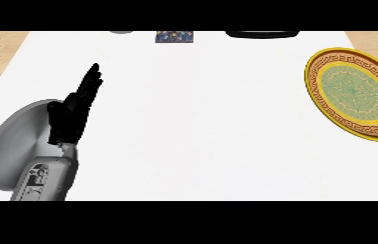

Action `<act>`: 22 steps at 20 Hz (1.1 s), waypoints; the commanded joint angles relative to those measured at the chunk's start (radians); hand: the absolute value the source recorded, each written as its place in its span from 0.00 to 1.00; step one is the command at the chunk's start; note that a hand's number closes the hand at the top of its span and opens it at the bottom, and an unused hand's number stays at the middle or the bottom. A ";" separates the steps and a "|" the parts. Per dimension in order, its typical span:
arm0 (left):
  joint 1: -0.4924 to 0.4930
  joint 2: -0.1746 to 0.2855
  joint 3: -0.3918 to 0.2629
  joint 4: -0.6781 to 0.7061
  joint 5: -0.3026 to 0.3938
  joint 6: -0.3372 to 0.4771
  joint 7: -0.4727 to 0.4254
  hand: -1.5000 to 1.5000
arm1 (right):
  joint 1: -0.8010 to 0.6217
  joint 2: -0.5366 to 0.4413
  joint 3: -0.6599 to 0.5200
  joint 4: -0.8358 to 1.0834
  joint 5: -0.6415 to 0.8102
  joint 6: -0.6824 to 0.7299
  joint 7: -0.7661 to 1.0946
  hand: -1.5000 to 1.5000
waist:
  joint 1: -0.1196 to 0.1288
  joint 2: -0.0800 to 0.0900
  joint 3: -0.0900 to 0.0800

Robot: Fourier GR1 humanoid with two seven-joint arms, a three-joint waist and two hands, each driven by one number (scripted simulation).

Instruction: Pick the pear from the tray and place it in the plate

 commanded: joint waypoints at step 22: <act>-0.051 -0.003 0.027 0.092 -0.001 -0.047 -0.073 0.50 | -0.475 0.252 0.335 0.570 0.306 -0.236 0.071 1.00 | 0.037 0.006 -0.005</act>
